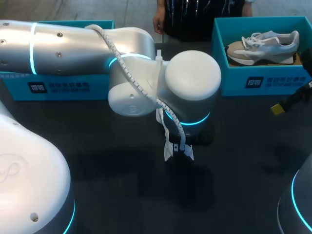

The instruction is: Take the shoe out of the shoebox, open the shoe tongue, remove and reinsert the insole, then place the shoe into the shoebox

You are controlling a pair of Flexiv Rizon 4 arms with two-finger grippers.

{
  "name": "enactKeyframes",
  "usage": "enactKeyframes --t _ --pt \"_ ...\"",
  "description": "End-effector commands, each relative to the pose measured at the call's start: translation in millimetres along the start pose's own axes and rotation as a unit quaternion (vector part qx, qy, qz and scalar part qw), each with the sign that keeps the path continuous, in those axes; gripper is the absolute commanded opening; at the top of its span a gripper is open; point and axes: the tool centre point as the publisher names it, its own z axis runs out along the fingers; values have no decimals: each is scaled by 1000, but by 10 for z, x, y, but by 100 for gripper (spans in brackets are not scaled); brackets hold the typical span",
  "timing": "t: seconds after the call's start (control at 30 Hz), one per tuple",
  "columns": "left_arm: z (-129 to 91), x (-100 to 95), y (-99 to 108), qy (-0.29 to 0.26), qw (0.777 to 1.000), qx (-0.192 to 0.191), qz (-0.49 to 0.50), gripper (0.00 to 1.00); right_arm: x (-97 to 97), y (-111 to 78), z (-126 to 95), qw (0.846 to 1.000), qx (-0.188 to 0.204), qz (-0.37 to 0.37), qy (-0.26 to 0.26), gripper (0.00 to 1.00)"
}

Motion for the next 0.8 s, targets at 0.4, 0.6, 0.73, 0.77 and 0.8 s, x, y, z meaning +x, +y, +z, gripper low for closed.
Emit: enactKeyframes --t 0.4,0.6,0.73,0.77,0.8 --pt "432 -37 -95 23 1000 6 -16 100 2 -7 5 1000 0 0 -1 100" --pt "564 -35 -123 39 999 1 -17 100 2 -7 5 1000 0 0 -1 100" --pt "608 -34 -118 48 999 9 -19 100 2 -7 5 1000 0 0 -1 100" --pt "608 -34 -118 48 999 9 -18 100 2 -7 5 1000 0 0 -1 100" --pt "608 -34 -119 49 999 9 -17 100 2 -7 5 1000 0 0 -1 100"
